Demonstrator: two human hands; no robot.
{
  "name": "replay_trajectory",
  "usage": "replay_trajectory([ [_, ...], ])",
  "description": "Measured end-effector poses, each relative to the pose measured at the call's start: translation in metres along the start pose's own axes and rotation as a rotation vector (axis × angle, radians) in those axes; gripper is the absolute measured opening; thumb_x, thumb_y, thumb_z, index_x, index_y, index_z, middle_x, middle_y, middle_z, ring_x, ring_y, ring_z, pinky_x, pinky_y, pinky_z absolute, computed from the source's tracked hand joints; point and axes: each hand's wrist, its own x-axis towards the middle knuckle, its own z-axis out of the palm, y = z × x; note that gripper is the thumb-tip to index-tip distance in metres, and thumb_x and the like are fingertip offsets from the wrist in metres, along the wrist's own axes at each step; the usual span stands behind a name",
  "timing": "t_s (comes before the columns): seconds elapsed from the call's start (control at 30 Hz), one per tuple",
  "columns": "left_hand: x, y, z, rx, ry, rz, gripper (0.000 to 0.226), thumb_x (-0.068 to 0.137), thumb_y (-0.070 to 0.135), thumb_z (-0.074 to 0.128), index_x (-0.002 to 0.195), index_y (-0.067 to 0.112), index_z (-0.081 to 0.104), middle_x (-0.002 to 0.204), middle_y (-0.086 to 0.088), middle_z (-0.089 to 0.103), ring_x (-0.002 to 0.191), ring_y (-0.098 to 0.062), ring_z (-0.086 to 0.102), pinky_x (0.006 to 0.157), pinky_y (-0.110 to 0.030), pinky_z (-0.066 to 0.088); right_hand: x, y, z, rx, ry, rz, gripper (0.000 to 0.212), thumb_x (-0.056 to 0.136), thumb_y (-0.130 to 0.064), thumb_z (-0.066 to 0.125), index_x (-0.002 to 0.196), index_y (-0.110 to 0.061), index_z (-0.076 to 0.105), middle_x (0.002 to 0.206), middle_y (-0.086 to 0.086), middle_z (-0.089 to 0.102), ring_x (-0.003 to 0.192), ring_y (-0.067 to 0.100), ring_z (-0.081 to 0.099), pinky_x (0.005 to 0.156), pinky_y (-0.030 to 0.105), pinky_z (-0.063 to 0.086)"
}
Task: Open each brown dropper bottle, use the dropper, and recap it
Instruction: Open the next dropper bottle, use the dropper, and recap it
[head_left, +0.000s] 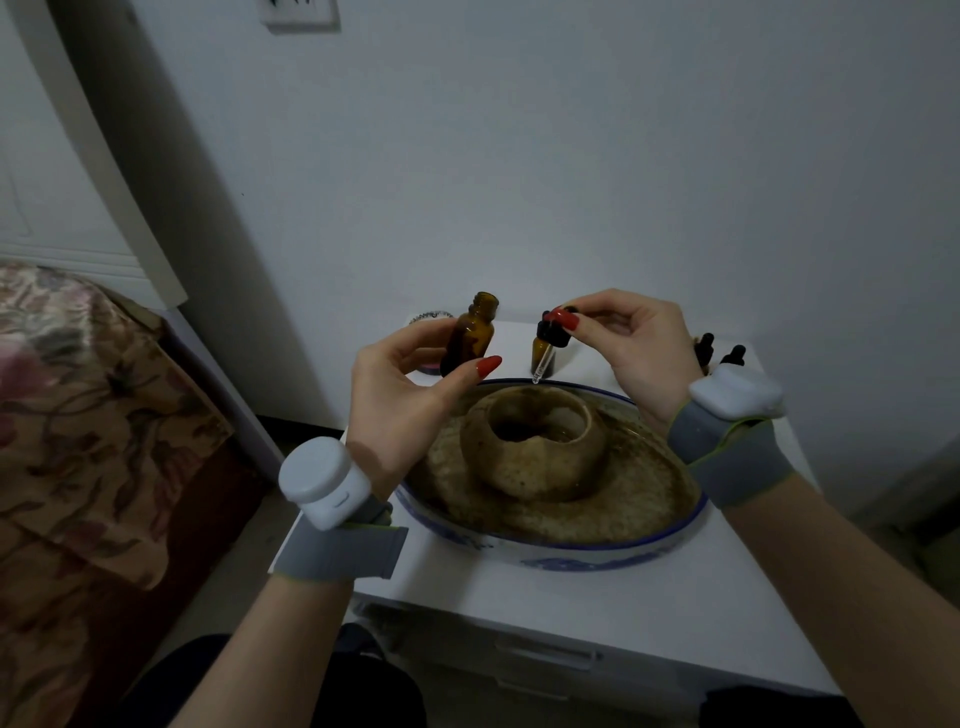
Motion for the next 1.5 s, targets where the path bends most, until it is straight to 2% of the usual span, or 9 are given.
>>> replay_trajectory([
  [0.2, 0.001, -0.001, 0.000, 0.000, 0.005, 0.008, 0.038, 0.073, 0.023, 0.082, 0.109, 0.015, 0.072, 0.100, 0.007, 0.074, 0.092, -0.010, 0.069, 0.084, -0.017, 0.052, 0.000, 0.001, 0.002, 0.006, -0.003, -0.001, 0.008, 0.082, -0.001, 0.070, 0.088, -0.006, 0.071, 0.084, 0.005, 0.071, 0.073, 0.003, 0.066, 0.076, 0.013, 0.052],
  [0.53, 0.001, -0.002, 0.000, 0.003, 0.008, 0.015, 0.038, 0.073, 0.024, 0.082, 0.109, 0.016, 0.072, 0.099, 0.009, 0.074, 0.092, -0.010, 0.069, 0.083, -0.016, 0.052, -0.001, 0.001, 0.002, 0.009, -0.005, -0.006, 0.009, 0.082, -0.001, 0.069, 0.087, -0.008, 0.071, 0.086, 0.006, 0.071, 0.075, 0.004, 0.066, 0.078, 0.014, 0.052],
  [0.77, 0.002, -0.003, -0.001, 0.012, 0.003, 0.005, 0.039, 0.074, 0.024, 0.081, 0.111, 0.017, 0.071, 0.102, 0.008, 0.074, 0.095, -0.011, 0.068, 0.085, -0.017, 0.052, -0.001, 0.001, 0.002, 0.024, 0.000, -0.010, 0.008, 0.083, 0.000, 0.069, 0.090, -0.002, 0.071, 0.085, 0.009, 0.071, 0.072, 0.001, 0.067, 0.075, 0.013, 0.052],
  [1.2, 0.002, -0.001, -0.002, -0.005, 0.012, 0.008, 0.038, 0.073, 0.022, 0.082, 0.109, 0.015, 0.072, 0.102, 0.005, 0.074, 0.094, -0.013, 0.069, 0.086, -0.021, 0.053, 0.002, 0.004, 0.006, 0.041, -0.008, -0.016, 0.008, 0.083, -0.001, 0.069, 0.088, -0.006, 0.071, 0.083, 0.005, 0.072, 0.073, 0.003, 0.067, 0.075, 0.013, 0.051],
  [1.37, 0.002, -0.002, -0.003, 0.013, 0.006, 0.009, 0.038, 0.074, 0.025, 0.082, 0.110, 0.016, 0.072, 0.102, 0.006, 0.074, 0.094, -0.010, 0.069, 0.086, -0.018, 0.052, 0.003, 0.004, 0.009, 0.042, -0.008, -0.018, 0.007, 0.083, -0.003, 0.070, 0.089, -0.006, 0.072, 0.093, 0.018, 0.072, 0.082, 0.017, 0.066, 0.083, 0.022, 0.054],
  [1.5, 0.002, -0.003, -0.004, 0.016, 0.008, 0.000, 0.039, 0.074, 0.025, 0.082, 0.111, 0.017, 0.072, 0.103, 0.006, 0.073, 0.095, -0.010, 0.068, 0.087, -0.020, 0.053, 0.002, 0.004, 0.011, 0.066, -0.020, -0.013, 0.007, 0.082, -0.004, 0.071, 0.087, -0.008, 0.072, 0.094, 0.023, 0.072, 0.079, 0.024, 0.063, 0.082, 0.030, 0.054],
])
